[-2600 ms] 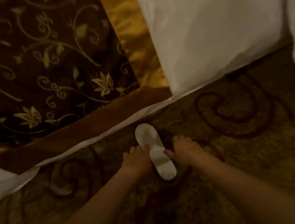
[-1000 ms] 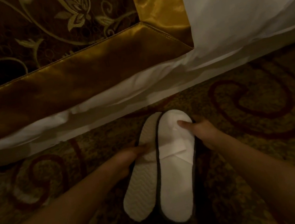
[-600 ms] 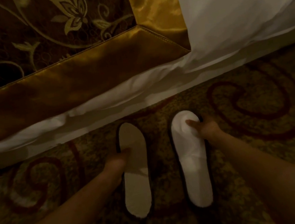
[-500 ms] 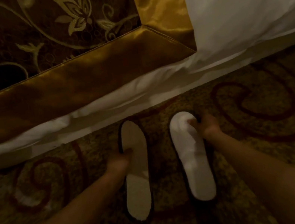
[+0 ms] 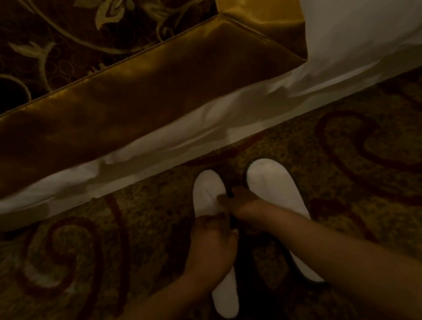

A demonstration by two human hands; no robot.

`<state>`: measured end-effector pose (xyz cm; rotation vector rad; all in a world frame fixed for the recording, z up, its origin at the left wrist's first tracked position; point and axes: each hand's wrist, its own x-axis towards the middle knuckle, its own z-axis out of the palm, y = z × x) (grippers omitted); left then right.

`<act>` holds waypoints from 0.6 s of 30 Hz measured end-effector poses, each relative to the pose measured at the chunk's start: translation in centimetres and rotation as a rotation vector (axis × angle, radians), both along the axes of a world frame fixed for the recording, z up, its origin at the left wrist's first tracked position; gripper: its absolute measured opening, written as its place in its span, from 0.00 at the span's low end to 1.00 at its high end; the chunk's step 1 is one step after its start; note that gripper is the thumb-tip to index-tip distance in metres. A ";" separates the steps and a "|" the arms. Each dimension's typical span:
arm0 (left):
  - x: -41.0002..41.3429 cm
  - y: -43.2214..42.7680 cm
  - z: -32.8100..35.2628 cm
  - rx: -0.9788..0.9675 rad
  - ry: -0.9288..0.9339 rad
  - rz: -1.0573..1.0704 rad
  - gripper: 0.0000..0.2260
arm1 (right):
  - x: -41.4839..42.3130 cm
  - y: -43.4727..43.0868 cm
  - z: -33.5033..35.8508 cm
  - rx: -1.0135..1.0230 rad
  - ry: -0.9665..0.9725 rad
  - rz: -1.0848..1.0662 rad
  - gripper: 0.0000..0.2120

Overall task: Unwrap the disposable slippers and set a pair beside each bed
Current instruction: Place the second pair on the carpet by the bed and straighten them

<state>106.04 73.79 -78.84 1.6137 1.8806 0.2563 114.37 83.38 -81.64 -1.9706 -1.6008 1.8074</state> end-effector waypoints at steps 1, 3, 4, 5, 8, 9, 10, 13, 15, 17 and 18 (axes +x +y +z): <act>-0.6 0.0 -0.4 -0.008 -0.022 0.018 0.17 | 0.6 -0.1 -0.5 -0.002 0.020 0.002 0.31; -2.3 0.1 -1.3 -0.099 -0.039 0.118 0.18 | 1.7 -0.5 -1.0 0.040 -0.025 0.068 0.32; -3.1 0.1 -1.9 -0.155 -0.038 0.165 0.19 | 2.1 -0.6 -1.4 0.093 -0.092 0.127 0.32; -3.8 0.1 -2.5 -0.201 -0.031 0.189 0.20 | 2.4 -0.6 -1.7 0.162 -0.169 0.186 0.30; -4.5 1.0 -4.1 -0.288 -0.002 0.197 0.25 | 4.0 0.2 -0.9 0.357 -0.361 0.171 0.27; -4.2 1.5 -4.4 -0.311 0.001 0.218 0.27 | 5.0 0.7 -0.7 0.427 -0.441 0.134 0.27; -3.8 2.1 -4.7 -0.333 0.002 0.254 0.30 | 6.1 1.2 -0.5 0.483 -0.532 0.112 0.27; -2.7 4.2 -5.3 -0.364 0.026 0.346 0.38 | 9.7 1.6 -0.4 0.378 -0.675 0.033 0.33; -2.4 5.5 -5.3 -0.263 0.184 0.287 0.42 | 10.8 0.9 -1.0 0.180 -0.615 0.027 0.39; -2.6 6.9 -5.3 -0.081 0.272 0.109 0.43 | 10.8 0.0 -1.8 0.076 -0.601 0.043 0.46; -2.7 7.7 -5.3 -0.032 0.242 -0.010 0.43 | 10.7 -0.4 -2.1 0.072 -0.632 0.023 0.49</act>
